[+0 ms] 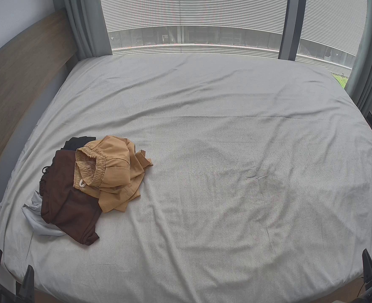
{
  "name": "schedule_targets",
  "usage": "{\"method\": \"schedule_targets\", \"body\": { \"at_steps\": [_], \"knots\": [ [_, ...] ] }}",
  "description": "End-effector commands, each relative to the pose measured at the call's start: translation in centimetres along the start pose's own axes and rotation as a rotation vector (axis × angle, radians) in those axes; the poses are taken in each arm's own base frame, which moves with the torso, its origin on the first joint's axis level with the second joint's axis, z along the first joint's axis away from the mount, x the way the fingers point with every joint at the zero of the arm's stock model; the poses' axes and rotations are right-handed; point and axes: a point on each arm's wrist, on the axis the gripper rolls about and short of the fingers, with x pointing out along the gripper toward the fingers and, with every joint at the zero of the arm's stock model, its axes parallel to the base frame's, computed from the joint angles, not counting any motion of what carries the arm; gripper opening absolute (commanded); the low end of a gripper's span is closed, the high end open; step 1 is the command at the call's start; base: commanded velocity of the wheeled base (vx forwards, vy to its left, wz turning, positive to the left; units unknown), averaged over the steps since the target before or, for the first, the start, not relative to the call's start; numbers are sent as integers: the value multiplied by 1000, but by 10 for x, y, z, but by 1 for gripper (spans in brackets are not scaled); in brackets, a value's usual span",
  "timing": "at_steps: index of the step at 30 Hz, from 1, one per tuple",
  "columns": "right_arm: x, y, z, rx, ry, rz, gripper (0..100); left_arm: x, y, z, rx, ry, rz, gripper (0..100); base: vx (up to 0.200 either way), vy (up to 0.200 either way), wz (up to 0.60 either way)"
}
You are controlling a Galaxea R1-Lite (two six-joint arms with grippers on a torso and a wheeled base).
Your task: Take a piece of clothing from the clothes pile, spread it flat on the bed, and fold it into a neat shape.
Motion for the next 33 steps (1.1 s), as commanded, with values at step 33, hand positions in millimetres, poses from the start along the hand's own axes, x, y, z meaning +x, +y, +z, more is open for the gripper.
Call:
{"method": "schedule_targets", "body": {
  "at_steps": [33],
  "knots": [
    [0,0,-5,5,1,8,100,55,-7,98,-116,178,-208,100,0,0,0]
  ]
}}
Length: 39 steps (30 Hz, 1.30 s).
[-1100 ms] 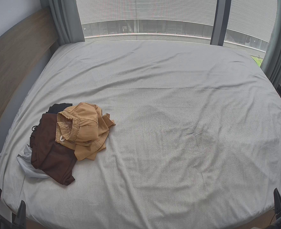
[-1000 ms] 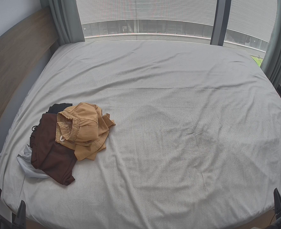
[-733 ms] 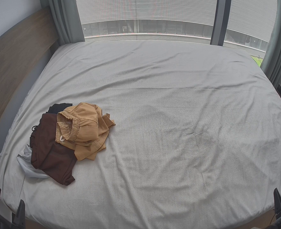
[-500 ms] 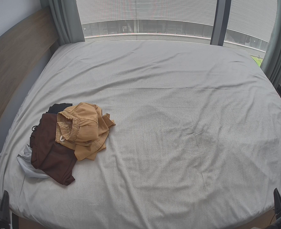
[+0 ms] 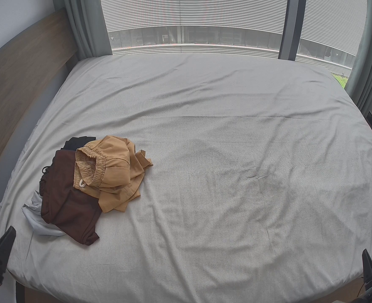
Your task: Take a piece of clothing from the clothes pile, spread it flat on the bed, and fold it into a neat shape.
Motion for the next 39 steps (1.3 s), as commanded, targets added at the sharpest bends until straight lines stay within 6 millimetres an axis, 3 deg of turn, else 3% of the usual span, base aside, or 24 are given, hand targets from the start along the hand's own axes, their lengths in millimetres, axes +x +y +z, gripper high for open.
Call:
{"method": "schedule_targets", "body": {
  "at_steps": [1,18,23,31,39],
  "knots": [
    [0,0,-5,0,2,2,100,28,2,2,-23,122,-14,100,0,0,0],
    [0,0,-5,0,3,5,100,114,7,22,-41,237,-42,100,0,0,0],
    [0,0,-6,0,5,7,100,129,8,21,-61,278,-39,100,0,0,0],
    [0,0,-5,0,2,7,100,174,15,12,-140,306,-39,100,0,0,0],
    [0,0,-5,0,3,7,100,196,23,5,-151,327,-22,100,0,0,0]
  ]
}}
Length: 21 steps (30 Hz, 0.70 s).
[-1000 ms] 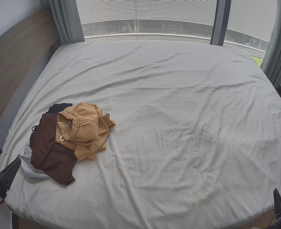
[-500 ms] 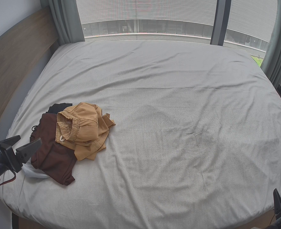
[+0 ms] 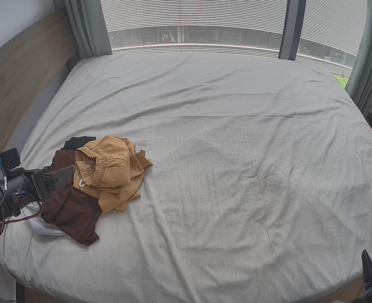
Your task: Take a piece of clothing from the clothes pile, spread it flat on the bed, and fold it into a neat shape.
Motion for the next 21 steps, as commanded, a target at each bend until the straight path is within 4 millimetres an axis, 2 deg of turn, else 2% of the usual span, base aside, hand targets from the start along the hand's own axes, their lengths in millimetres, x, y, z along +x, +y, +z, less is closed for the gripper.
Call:
{"method": "schedule_targets", "body": {
  "at_steps": [1,9,21],
  "knots": [
    [0,0,-5,0,1,0,100,23,10,-5,-22,63,30,100,0,0,0],
    [0,0,-5,0,3,0,100,49,17,-2,-35,108,28,100,0,0,0],
    [0,0,-5,0,3,0,100,97,27,-15,-61,116,1,100,0,0,0]
  ]
}}
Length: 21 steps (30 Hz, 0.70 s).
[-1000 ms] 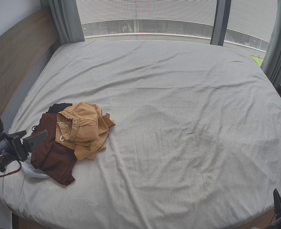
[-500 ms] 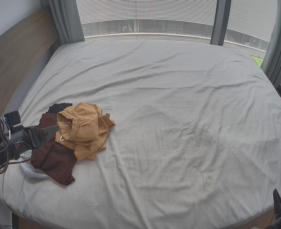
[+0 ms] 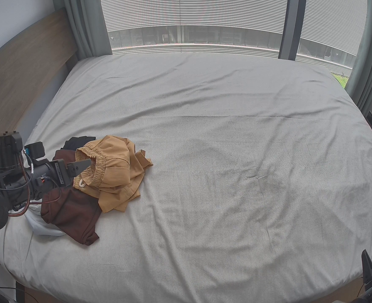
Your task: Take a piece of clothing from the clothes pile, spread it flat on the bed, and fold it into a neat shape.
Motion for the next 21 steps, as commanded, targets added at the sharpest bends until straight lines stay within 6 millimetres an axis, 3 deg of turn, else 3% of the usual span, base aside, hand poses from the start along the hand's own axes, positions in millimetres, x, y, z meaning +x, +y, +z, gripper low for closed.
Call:
{"method": "schedule_targets", "body": {
  "at_steps": [1,9,21],
  "knots": [
    [0,0,-5,0,0,1,100,24,6,-14,-19,57,3,100,0,0,0],
    [0,0,-5,0,-2,1,100,55,15,-24,-32,87,4,100,0,0,0],
    [0,0,-5,0,-2,1,100,94,25,-22,-26,56,2,100,0,0,0]
  ]
}}
